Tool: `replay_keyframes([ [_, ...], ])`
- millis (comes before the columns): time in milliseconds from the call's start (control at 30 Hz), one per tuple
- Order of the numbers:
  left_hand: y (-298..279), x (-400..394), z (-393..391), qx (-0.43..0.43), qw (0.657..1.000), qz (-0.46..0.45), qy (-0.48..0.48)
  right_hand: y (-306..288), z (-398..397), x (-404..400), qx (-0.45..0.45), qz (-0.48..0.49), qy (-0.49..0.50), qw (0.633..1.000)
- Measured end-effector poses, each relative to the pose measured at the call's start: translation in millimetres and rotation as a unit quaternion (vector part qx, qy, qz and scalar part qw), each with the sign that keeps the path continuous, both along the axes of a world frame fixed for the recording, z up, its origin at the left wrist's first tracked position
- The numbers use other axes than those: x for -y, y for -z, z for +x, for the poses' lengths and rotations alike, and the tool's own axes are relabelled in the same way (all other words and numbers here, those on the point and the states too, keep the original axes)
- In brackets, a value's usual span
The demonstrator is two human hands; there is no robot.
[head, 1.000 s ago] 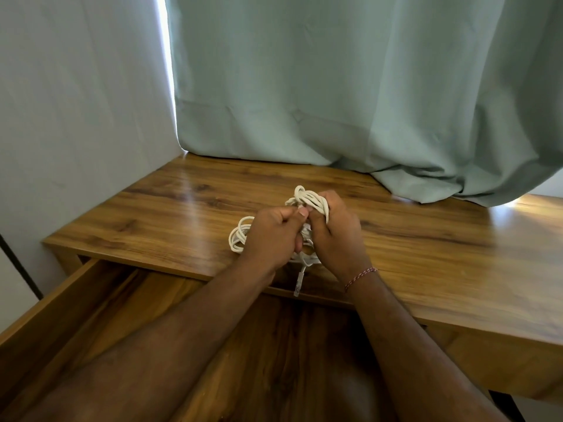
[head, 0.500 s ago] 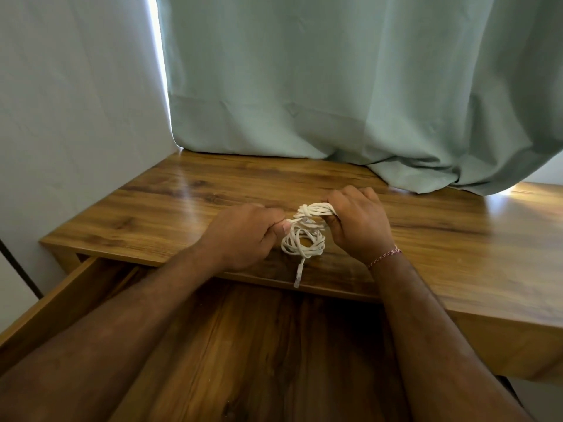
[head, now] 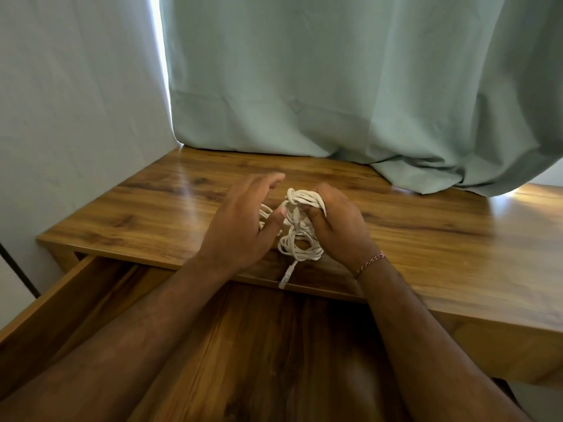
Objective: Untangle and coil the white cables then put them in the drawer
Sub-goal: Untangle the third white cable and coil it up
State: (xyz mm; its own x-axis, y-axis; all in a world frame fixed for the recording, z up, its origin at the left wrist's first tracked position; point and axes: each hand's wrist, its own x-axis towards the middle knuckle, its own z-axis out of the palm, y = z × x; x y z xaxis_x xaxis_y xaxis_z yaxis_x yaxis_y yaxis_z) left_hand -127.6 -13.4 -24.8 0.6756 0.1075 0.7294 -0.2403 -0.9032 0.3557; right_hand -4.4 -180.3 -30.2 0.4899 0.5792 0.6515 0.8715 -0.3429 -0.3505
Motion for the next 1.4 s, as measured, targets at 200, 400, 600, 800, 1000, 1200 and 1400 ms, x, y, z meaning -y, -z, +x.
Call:
replay_keyframes([
  [200, 1, 10, 4, -0.041, 0.991, -0.094, 0.089, -7, -1, 8, -0.104, 0.069, -0.061, 0.99],
  [400, -6, 7, 2, -0.03, 0.989, -0.086, 0.113, -22, -8, 19, -0.124, 0.068, -0.146, 0.979],
  [600, 8, 0, -7, -0.036, 0.973, -0.177, 0.144, -21, -20, 27, -0.082, 0.015, -0.133, 0.988],
  [800, 11, 6, -19, -0.086, 0.947, -0.217, 0.221, -8, -32, 53, 0.045, -0.021, -0.114, 0.992],
  [1000, -2, 2, -21, -0.158, 0.949, -0.11, 0.249, 11, -45, 75, 0.1, -0.047, -0.068, 0.992],
  [1200, 25, 11, -33, -0.157, 0.952, 0.119, 0.235, 32, -64, 96, 0.161, -0.101, -0.054, 0.98],
  [1400, 36, 16, -48, -0.099, 0.937, 0.201, 0.267, 33, -91, 117, 0.147, -0.172, -0.078, 0.971],
])
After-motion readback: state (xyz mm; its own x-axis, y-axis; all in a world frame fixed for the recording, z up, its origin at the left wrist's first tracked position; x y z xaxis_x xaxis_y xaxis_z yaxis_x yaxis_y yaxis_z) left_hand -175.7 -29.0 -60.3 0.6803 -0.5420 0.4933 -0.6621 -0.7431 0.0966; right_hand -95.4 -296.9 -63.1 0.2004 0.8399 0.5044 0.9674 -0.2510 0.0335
